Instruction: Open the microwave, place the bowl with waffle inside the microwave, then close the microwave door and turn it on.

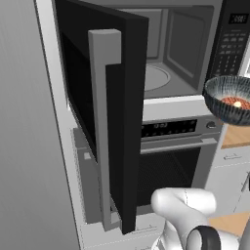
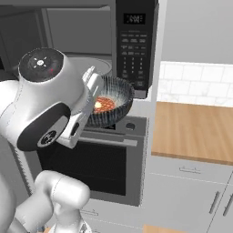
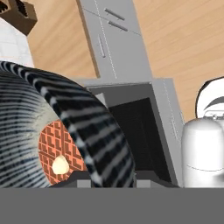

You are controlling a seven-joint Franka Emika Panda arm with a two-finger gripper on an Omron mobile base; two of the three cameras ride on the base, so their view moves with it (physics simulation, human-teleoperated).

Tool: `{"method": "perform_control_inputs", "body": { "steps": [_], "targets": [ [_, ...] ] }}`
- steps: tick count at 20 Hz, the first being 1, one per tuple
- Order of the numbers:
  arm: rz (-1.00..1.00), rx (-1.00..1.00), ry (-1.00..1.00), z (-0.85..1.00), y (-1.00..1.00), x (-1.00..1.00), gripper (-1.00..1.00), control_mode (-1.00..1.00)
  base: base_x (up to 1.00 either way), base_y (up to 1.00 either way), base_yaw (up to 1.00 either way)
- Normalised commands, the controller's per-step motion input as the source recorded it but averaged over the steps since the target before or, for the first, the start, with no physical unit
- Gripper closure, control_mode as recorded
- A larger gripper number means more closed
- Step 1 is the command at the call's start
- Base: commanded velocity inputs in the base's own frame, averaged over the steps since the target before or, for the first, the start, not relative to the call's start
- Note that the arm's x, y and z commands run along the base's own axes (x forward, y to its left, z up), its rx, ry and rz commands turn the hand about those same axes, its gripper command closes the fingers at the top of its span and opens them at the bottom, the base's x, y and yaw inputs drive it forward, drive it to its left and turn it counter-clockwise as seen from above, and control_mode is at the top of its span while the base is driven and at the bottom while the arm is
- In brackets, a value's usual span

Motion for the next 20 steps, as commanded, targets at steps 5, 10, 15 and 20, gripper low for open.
{"method": "perform_control_inputs", "body": {
  "steps": [5, 10, 15, 20],
  "targets": [
    [0.1, 0.0, 0.01, 0.14, 0.96, 0.0, 1.0, -1.0, 0.0, 0.0, 0.0],
    [0.07, 0.0, -0.05, 0.32, 0.72, 0.04, 1.0, -1.0, 0.0, 0.0, 0.0],
    [0.21, 0.03, -0.04, 0.09, 0.43, 0.61, 1.0, -1.0, 0.0, 0.0, 0.0],
    [0.33, 0.07, -0.04, 0.0, 0.11, 0.73, 1.0, -1.0, 0.0, 0.0, 0.0]
  ]
}}
